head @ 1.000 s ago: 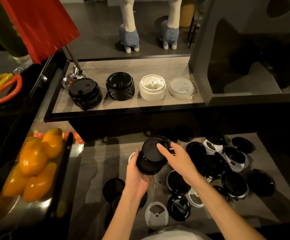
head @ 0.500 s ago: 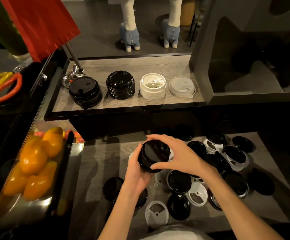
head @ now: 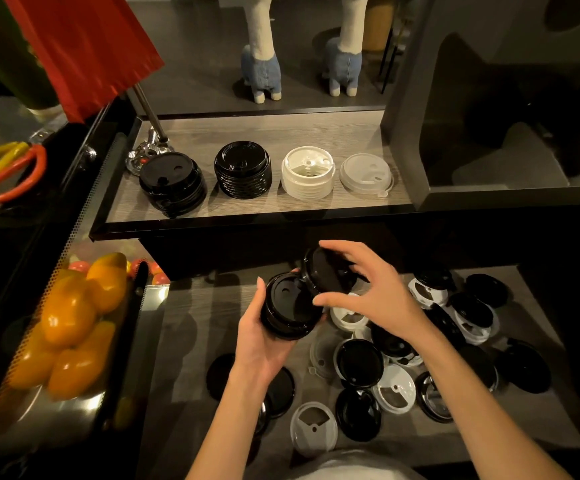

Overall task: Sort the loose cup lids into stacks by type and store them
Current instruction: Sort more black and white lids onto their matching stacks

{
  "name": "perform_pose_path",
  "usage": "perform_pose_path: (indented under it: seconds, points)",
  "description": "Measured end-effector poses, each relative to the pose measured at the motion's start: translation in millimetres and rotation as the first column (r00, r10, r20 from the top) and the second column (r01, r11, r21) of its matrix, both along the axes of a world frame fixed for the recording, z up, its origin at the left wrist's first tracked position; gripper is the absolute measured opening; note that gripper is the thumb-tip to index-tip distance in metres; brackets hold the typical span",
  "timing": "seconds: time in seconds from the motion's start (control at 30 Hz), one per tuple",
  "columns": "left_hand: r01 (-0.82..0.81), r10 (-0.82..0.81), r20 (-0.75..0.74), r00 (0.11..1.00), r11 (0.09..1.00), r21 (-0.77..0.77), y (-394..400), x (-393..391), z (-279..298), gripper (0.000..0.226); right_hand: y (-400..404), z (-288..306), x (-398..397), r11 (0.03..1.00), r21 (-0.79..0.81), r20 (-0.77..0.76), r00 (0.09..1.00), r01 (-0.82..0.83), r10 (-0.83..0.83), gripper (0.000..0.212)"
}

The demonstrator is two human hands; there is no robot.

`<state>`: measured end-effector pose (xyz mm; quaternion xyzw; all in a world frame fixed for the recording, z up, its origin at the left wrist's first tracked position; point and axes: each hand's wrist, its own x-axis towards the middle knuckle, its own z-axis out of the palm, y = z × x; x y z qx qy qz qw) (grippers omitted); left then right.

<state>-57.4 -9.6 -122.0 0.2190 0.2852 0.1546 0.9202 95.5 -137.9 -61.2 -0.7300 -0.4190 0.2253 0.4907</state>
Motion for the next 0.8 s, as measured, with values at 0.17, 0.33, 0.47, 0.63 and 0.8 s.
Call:
perform_pose_path:
  seconds: [0.17,0.33,0.47,0.63,0.8]
  points:
    - [0.093,-0.090,-0.047,0.995,0.994,0.065,0,2,4,0.070,11,6,-10,0.981,-0.054,0.112,0.975,-0.187,0.192,0.086]
    - [0.100,-0.099,-0.028,0.995,0.994,0.053,0,4,6,0.079,15,12,-9,0.940,-0.165,0.159,0.933,-0.297,0.323,0.096]
    - [0.121,-0.116,-0.081,0.990,0.991,0.064,1,4,7,0.085,17,15,-1,0.896,-0.213,0.138,0.896,-0.389,0.422,0.096]
    - [0.158,-0.146,-0.129,0.981,0.983,0.089,3,5,11,0.086,24,11,5,0.850,-0.319,0.247,0.830,-0.419,0.501,0.092]
    - [0.118,-0.107,-0.134,0.985,0.991,0.070,9,6,14,0.078,24,11,2,0.907,-0.261,0.190,0.903,-0.331,0.385,0.088]
